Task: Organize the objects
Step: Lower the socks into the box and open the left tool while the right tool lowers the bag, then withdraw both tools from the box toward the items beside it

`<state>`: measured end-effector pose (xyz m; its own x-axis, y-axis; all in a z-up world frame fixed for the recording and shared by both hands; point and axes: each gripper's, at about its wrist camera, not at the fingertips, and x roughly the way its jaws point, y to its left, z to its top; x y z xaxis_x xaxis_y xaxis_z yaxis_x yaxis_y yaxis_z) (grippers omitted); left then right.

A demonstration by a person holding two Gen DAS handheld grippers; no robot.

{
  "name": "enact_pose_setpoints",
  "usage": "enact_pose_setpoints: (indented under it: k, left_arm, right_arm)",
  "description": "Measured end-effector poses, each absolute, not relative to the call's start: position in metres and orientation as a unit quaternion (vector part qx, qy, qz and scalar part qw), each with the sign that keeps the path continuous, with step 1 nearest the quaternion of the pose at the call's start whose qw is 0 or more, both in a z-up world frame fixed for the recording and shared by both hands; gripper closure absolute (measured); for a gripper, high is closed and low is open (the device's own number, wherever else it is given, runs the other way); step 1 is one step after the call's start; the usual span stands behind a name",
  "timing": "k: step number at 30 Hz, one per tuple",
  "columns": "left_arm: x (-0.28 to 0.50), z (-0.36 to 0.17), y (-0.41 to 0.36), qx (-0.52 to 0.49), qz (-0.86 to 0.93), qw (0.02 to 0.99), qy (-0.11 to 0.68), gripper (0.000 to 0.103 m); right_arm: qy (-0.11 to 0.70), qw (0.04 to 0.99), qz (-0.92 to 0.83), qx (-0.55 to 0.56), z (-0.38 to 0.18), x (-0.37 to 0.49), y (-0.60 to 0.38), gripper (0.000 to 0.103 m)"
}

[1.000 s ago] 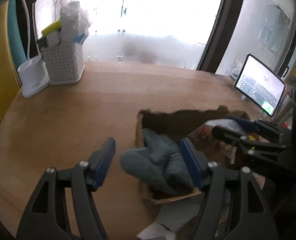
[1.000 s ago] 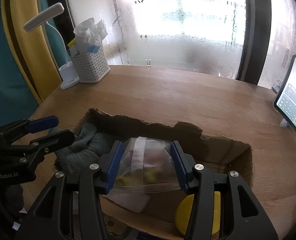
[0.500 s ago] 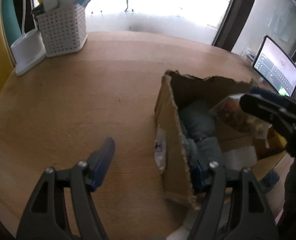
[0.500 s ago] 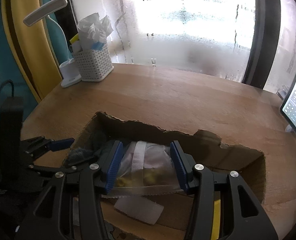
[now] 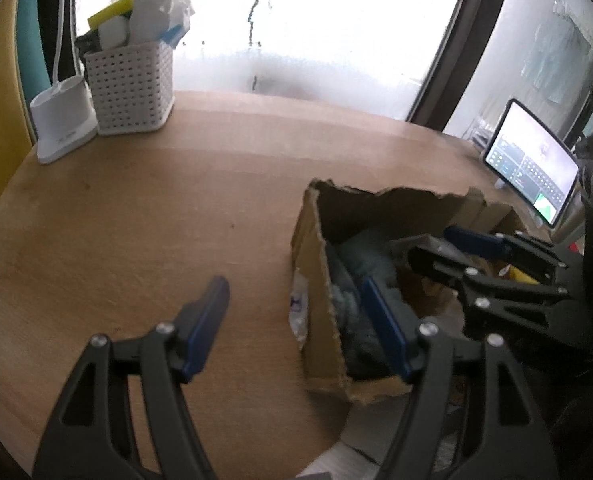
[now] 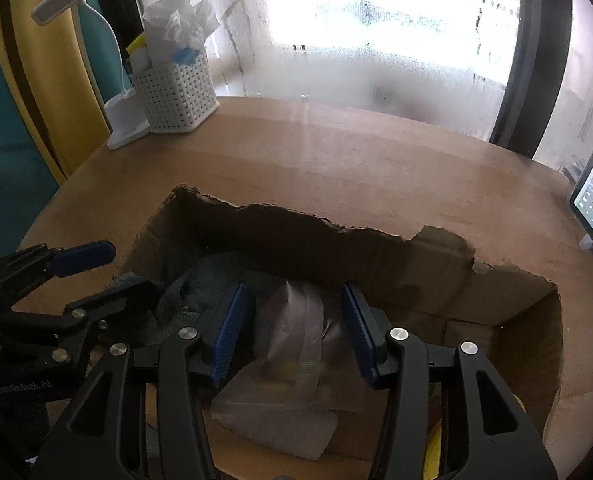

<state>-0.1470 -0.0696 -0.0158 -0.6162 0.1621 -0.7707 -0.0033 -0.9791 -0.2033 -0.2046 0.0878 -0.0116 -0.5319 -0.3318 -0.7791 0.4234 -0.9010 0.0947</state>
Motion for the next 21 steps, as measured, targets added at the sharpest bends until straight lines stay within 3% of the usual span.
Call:
enact_pose_setpoints:
  k: [3, 7, 9, 12, 21]
  left_arm:
    - [-0.143, -0.015, -0.069, -0.435, 0.894, 0.047, -0.092, 0.032]
    - [-0.134, -0.011, -0.064, -0.428, 0.898, 0.047, -0.086, 0.032]
    - [-0.129, -0.007, -0.061, -0.423, 0.901, 0.047, -0.083, 0.032]
    - [-0.121, -0.002, -0.057, -0.416, 0.905, 0.047, -0.079, 0.032]
    - [-0.095, 0.009, -0.048, -0.405, 0.91, 0.05, -0.078, 0.025]
  right_arm:
    - [0.044, 0.211, -0.877, 0.429, -0.007, -0.201, 0.095, 0.041]
    - [0.036, 0.206, -0.882, 0.423, 0.001, -0.192, 0.107, 0.039]
    - [0.029, 0.205, -0.884, 0.418, 0.005, -0.187, 0.113, 0.03]
    - [0.028, 0.198, -0.892, 0.406, 0.013, -0.176, 0.122, 0.025]
    - [0.022, 0.179, -0.904, 0.387, 0.026, -0.145, 0.147, 0.021]
